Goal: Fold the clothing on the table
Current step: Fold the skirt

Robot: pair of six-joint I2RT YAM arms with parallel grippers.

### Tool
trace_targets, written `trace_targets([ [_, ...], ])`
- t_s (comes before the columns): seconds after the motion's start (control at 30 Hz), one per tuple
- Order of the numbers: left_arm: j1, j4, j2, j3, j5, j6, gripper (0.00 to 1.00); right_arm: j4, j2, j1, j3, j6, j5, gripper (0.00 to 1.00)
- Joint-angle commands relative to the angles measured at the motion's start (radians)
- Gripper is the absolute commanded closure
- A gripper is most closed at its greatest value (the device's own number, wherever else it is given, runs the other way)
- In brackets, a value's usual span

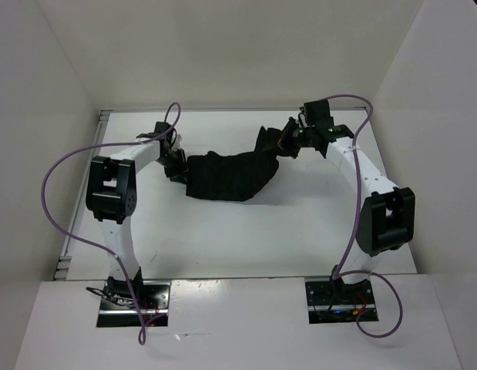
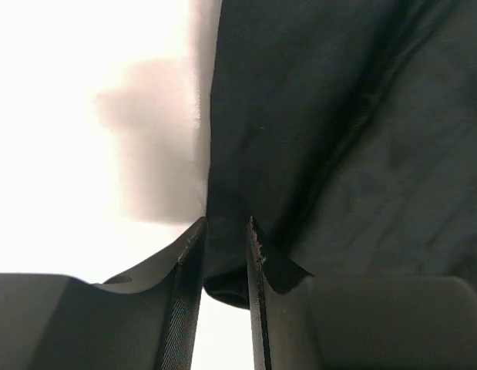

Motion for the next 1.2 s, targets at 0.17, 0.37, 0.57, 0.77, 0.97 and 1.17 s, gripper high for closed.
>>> trace_targets([
  [0.17,-0.039,0.073,0.018,-0.054,0.076,-0.022,0.66,0.041,0.099,0.067,0.128,-0.001,-0.044,1.00],
  [0.37,-0.074,0.102,0.018,-0.077,0.167,-0.042,0.66,0.050,0.205,0.137,0.216,0.008,-0.044,1.00],
  [0.57,-0.083,0.102,0.000,-0.067,0.176,-0.042,0.66,0.059,0.321,0.216,0.322,0.018,-0.044,1.00],
  [0.77,-0.083,0.102,-0.018,-0.076,0.176,-0.042,0.66,0.059,0.439,0.271,0.401,0.018,-0.044,1.00],
  [0.97,-0.083,0.102,-0.018,-0.076,0.176,-0.042,0.66,0.031,0.561,0.314,0.503,0.005,-0.034,1.00],
  [1.17,-0.054,0.093,-0.049,-0.085,0.167,-0.042,0.66,0.014,0.625,0.339,0.582,-0.014,-0.030,0.58],
])
